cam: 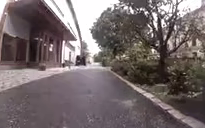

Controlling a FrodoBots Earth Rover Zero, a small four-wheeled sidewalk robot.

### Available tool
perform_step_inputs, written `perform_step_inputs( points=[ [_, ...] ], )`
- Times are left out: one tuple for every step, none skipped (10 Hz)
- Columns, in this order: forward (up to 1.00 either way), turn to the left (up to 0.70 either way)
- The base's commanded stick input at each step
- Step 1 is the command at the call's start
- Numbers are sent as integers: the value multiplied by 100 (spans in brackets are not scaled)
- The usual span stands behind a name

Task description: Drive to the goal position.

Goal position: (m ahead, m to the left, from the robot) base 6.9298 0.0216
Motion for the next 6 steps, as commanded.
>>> perform_step_inputs(
  points=[
    [70,0],
    [70,0],
    [70,0],
    [70,0],
    [70,0],
    [70,0]
  ],
)
